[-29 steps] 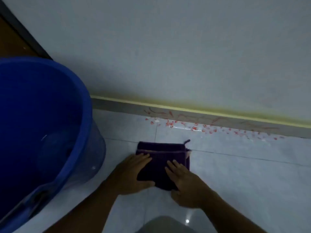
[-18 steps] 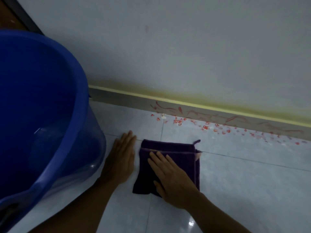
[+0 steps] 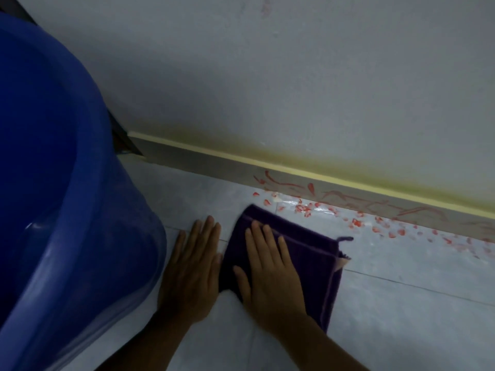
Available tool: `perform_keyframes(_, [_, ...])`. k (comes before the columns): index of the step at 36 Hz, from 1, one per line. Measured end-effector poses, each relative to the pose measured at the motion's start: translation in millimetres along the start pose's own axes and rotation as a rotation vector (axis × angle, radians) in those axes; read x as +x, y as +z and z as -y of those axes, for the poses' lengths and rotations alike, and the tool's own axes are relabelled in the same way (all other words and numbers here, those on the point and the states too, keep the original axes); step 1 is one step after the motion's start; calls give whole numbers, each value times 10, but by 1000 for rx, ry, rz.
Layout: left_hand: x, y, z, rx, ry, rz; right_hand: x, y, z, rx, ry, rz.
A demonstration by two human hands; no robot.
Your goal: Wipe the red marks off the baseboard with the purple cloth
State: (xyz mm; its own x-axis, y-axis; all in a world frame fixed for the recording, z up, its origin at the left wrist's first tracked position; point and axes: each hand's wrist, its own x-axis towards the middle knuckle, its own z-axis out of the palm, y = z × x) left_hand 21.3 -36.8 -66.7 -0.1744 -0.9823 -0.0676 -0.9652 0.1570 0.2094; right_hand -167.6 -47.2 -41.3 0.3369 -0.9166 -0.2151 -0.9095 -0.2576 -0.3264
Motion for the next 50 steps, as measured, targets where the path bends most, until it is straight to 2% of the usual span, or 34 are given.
perform_keyframes(6, [4,-20,4,52,25,1,490,-125,-5,3,-19,-19])
perform_keyframes(17, [99,-39,-165,29,-118,-15,766,-174,-14,57,-2,-96])
perform_keyframes(20, [181,-31,-292,-49,-163,-37,675,-221,-90,75,75,-146])
perform_keyframes(24, [237,0,-338,-6,-158,-2,347,-310,-588,35,218,-245])
perform_keyframes(27, [259,-1,-329,-22,-146,-6,140,-354,-894,-2,292,-218])
perform_keyframes(32, [269,12,-354,-17,-164,-9,222,-243,-608,83,390,-272])
perform_keyframes(38, [274,40,-326,23,-144,24,579,-241,-103,90,134,-158])
perform_keyframes(44, [275,36,-288,19,-125,18,657,-297,-162,3,139,-113])
perform_keyframes(46, [269,9,-293,23,-128,23,538,-352,-299,5,211,-127])
perform_keyframes(50, [263,6,-299,-34,-132,13,161,-409,-749,45,470,-240])
